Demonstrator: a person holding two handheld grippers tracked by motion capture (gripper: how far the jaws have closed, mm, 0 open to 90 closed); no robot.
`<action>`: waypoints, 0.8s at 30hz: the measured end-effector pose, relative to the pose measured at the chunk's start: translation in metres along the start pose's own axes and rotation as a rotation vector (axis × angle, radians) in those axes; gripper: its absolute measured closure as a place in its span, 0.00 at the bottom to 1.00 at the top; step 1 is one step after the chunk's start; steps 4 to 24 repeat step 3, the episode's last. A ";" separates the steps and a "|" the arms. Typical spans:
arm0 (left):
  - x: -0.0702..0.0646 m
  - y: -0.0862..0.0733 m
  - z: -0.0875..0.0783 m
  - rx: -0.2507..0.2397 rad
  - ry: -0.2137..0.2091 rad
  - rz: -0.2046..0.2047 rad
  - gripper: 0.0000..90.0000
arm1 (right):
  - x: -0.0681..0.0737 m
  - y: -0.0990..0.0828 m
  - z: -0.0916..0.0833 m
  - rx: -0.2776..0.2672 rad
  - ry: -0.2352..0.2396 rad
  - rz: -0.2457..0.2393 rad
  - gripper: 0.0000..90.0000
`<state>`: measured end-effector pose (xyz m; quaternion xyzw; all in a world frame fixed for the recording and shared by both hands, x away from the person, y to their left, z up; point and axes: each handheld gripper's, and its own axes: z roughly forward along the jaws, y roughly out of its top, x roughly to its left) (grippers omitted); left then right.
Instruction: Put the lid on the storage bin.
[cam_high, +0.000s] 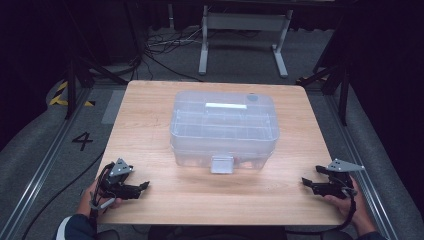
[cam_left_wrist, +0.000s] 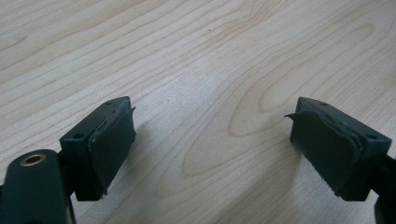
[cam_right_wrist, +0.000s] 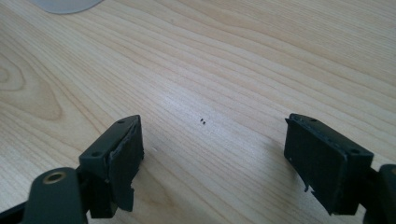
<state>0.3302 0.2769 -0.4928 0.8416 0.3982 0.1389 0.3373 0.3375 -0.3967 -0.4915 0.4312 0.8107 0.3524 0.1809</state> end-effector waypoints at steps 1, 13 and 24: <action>0.000 0.000 0.000 0.000 -0.002 -0.001 0.16 | 0.000 0.000 0.000 0.000 0.000 -0.001 0.22; 0.001 0.000 0.000 -0.002 0.002 0.005 0.16 | 0.000 0.000 0.000 0.000 0.000 -0.001 0.22; 0.001 0.000 0.000 -0.002 0.002 0.005 0.16 | 0.000 0.000 0.000 0.000 0.000 -0.001 0.22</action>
